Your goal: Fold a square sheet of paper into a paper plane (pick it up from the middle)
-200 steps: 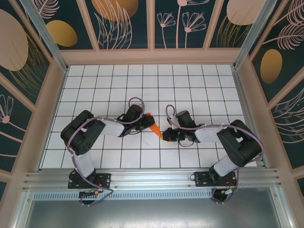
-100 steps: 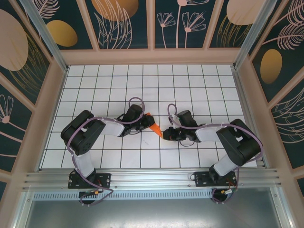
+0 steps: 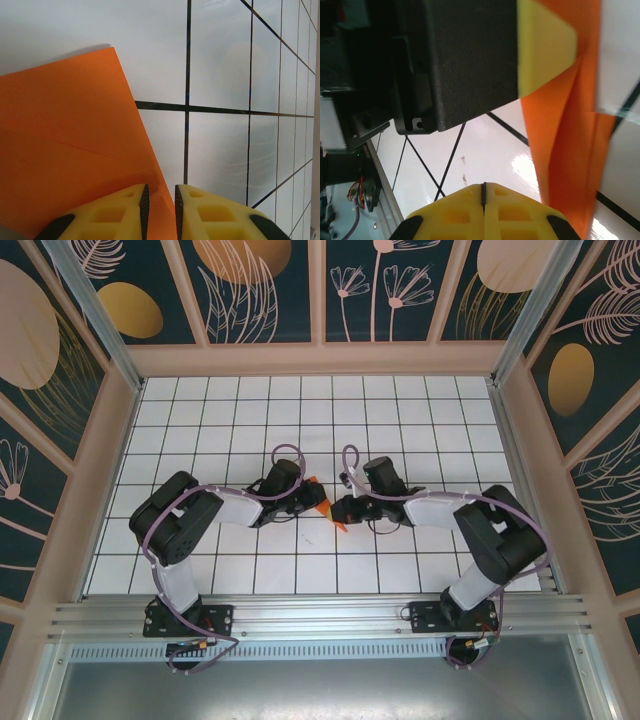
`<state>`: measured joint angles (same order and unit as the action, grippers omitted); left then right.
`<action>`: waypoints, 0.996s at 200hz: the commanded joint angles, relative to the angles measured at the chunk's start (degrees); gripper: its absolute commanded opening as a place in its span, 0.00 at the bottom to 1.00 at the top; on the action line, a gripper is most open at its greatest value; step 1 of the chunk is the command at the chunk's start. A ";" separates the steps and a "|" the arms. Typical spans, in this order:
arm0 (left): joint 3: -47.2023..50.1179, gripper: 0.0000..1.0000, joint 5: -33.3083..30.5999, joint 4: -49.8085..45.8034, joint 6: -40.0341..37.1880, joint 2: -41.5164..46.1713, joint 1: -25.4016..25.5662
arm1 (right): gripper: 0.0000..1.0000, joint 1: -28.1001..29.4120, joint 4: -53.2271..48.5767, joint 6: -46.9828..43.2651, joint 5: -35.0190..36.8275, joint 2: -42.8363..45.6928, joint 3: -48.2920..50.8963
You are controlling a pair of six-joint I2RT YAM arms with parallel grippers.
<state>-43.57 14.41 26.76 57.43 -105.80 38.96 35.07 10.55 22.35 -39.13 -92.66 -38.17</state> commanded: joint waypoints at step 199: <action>-1.52 0.24 -1.11 -6.33 -2.23 -3.40 -0.31 | 0.04 -3.39 -10.08 -8.43 -4.62 -5.25 -2.70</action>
<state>-44.93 14.55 25.45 56.95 -106.45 38.96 31.94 5.69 17.26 -44.01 -98.80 -41.12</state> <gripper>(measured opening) 0.243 0.064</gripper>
